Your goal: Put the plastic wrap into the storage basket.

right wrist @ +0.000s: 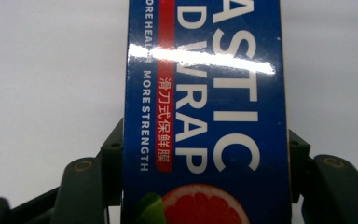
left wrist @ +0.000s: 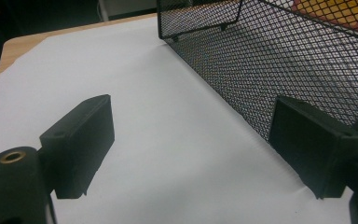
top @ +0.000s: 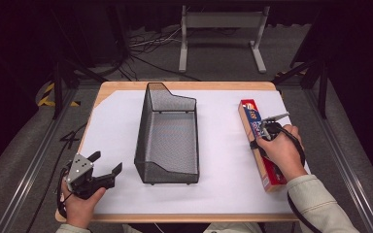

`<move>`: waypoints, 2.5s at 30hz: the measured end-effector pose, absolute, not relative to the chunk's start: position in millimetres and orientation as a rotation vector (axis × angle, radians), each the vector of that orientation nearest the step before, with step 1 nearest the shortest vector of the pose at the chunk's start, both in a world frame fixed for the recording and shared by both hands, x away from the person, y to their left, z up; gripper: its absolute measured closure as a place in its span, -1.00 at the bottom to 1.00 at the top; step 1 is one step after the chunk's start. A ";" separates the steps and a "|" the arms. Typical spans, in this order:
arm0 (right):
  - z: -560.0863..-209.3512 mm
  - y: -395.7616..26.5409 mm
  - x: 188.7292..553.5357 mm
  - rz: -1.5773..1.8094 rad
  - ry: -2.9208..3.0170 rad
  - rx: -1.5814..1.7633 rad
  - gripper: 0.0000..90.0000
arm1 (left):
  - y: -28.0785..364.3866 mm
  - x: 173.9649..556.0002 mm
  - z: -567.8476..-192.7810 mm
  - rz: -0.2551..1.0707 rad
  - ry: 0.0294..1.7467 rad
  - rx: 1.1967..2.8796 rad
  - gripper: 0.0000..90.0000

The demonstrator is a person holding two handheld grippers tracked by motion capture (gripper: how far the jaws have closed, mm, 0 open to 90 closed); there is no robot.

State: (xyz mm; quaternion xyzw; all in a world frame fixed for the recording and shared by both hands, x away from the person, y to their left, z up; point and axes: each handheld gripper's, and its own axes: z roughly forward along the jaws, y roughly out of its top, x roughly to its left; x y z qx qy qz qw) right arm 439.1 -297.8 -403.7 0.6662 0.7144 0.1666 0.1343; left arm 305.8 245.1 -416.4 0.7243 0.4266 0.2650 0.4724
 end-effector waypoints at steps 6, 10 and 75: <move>-392.4 -300.8 437.1 0.494 2.072 1.947 -0.11 | 245.0 305.9 -416.3 0.650 1.044 1.771 -0.67; -383.6 -301.9 434.2 0.523 2.069 1.929 -0.11 | 244.8 305.9 -416.3 0.651 1.045 1.770 -0.67; -288.3 -178.0 402.8 0.830 2.340 1.556 -0.12 | 243.2 305.0 -415.9 0.655 1.032 1.782 -0.66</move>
